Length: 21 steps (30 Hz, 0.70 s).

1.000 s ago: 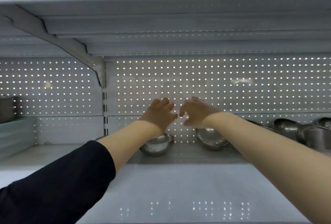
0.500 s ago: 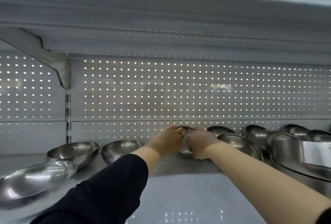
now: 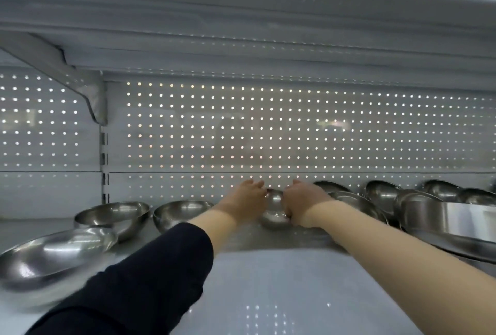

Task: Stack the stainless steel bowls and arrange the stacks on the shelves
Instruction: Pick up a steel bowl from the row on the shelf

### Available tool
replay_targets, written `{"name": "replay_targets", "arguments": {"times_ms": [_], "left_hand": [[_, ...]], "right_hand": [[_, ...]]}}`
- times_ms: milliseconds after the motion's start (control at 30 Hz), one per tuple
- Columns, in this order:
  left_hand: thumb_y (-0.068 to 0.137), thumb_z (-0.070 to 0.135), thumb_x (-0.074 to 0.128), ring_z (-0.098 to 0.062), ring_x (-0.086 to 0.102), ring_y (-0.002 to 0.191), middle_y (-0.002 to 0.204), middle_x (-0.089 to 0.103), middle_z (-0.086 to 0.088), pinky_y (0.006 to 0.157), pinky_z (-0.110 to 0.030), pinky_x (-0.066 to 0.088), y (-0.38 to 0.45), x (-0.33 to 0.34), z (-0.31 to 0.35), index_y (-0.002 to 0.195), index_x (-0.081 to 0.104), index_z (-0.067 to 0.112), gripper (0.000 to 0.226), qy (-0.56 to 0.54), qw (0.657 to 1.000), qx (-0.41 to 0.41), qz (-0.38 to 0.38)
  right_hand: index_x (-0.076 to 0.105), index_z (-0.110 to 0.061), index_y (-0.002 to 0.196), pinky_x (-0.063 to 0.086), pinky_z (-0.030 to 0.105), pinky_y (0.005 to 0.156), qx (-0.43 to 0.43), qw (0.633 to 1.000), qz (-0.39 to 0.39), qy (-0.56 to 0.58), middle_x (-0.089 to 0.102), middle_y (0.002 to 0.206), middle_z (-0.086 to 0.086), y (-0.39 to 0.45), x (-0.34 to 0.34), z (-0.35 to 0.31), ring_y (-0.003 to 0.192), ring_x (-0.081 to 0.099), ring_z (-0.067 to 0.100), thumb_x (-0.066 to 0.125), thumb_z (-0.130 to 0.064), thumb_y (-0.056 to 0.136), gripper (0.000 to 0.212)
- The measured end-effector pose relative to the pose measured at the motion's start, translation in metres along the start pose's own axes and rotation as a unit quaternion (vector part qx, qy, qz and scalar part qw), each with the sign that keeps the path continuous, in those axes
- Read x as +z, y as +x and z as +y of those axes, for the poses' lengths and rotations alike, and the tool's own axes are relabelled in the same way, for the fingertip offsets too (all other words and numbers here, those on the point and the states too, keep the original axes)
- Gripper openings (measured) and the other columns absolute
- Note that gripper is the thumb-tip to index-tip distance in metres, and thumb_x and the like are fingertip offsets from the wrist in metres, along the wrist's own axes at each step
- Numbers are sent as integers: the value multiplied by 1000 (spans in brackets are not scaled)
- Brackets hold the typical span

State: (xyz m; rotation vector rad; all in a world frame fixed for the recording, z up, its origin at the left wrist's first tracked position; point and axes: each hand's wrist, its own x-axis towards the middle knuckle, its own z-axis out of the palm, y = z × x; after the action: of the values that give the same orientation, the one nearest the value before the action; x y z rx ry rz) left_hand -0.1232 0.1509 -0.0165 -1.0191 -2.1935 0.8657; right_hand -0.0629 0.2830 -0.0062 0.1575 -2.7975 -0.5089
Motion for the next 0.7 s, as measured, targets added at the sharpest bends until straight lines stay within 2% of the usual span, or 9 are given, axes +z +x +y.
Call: {"name": "replay_targets", "arguments": {"times_ms": [167,233,300,333,367,433,500,567,700], "left_hand": [[95,11,41,-26,35,124,130,53,-7,98,-33,28,-47,-39,-13,120,56,5,30,-52,997,-54,-7],[90,12,51,-25,37,121,124,57,-4,96,-32,30,-73,-54,-21,112,61,10,24,-36,998,-47,-8],[86,13,55,-24,41,115,111,62,-3,89,-33,34,-102,-65,-30,100,64,12,17,-23,998,-49,8],[86,13,53,-24,43,110,106,63,-2,82,-32,34,-116,-68,-34,97,64,12,15,-9,998,-51,23],[86,14,50,-23,45,107,102,64,-1,74,-31,32,-130,-70,-37,96,63,12,16,11,998,-51,34],[86,17,50,-21,44,101,100,64,3,70,-28,24,-156,-73,-44,96,64,15,18,42,997,-49,32],[83,25,57,-20,42,99,100,64,5,70,-27,22,-179,-75,-49,98,65,17,19,45,998,-50,3],[80,33,62,-18,40,99,100,63,7,71,-27,24,-198,-75,-51,100,64,18,24,40,998,-48,-30],[84,27,56,-19,41,99,100,63,5,74,-26,25,-221,-67,-49,98,63,16,20,28,997,-43,-51]], "right_hand": [[69,-17,101,40,27,89,-43,998,31,18,60,110,0,-28,-44,-7,113,43,19,57,-16,87,18],[71,-19,93,31,17,80,-83,992,90,17,62,100,-2,-44,-58,-14,104,48,17,57,-15,83,18],[72,-19,89,29,9,69,-99,986,130,26,62,92,-2,-57,-72,-26,96,53,17,56,-12,79,20],[72,-19,88,32,11,65,-107,984,140,34,62,91,-1,-62,-78,-34,93,55,19,56,-11,78,20],[72,-17,88,40,19,64,-119,981,148,37,62,90,0,-66,-86,-43,91,55,21,57,-11,78,19],[72,-15,89,45,30,63,-143,977,157,30,64,89,3,-71,-98,-63,91,50,23,59,-10,77,18],[71,-13,92,42,31,63,-159,974,162,21,64,91,5,-73,-105,-83,91,43,21,59,-9,78,18],[70,-10,94,38,30,62,-165,974,155,23,63,95,8,-75,-107,-102,94,47,24,61,-9,79,18],[70,-13,96,36,30,58,-161,977,134,47,56,97,7,-78,-102,-130,97,50,28,59,-10,81,19]]}}
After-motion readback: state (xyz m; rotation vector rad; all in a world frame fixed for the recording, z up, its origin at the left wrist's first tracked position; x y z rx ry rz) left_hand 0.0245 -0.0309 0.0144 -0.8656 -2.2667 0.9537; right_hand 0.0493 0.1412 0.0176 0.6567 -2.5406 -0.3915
